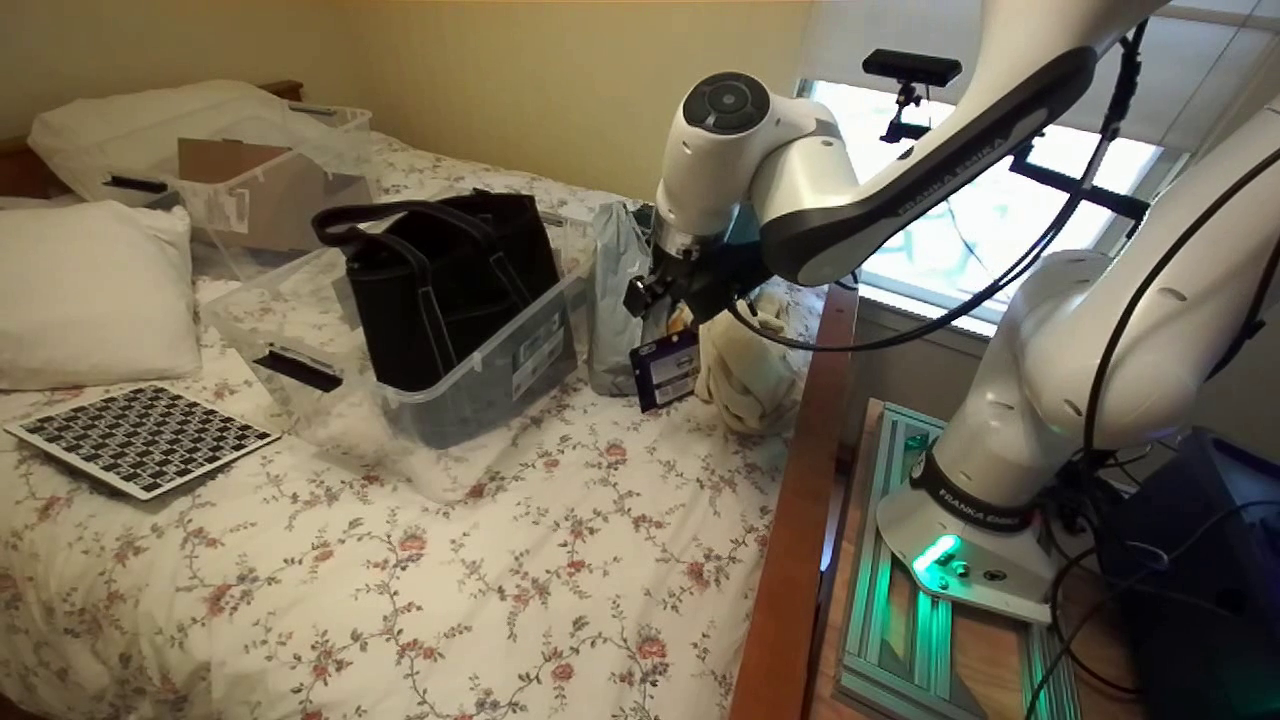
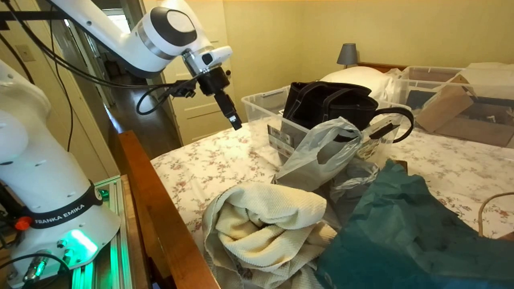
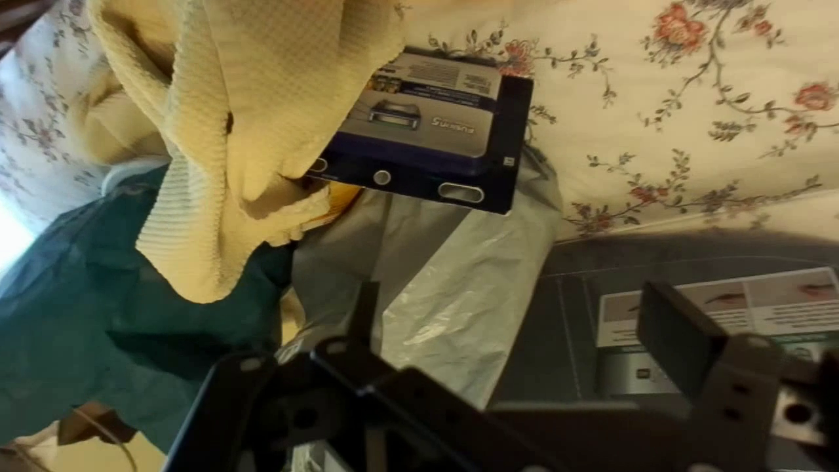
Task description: Move the towel on the bed to the right.
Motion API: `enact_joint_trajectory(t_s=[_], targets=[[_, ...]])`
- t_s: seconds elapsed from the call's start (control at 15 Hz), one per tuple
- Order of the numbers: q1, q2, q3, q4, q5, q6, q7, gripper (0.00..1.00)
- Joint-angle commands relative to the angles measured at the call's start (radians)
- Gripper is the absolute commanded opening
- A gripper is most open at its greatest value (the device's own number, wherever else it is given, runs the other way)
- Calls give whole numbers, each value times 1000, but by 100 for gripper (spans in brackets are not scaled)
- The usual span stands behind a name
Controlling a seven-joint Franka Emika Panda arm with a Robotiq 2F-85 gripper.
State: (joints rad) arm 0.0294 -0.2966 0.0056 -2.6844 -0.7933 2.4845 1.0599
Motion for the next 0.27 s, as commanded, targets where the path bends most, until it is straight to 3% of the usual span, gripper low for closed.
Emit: enact_joint_trajectory(t_s=[0.0, 0.2], targets=[[-38, -9, 40, -6, 21, 9, -22, 100], [-49, -6, 49, -5, 19, 7, -20, 100]])
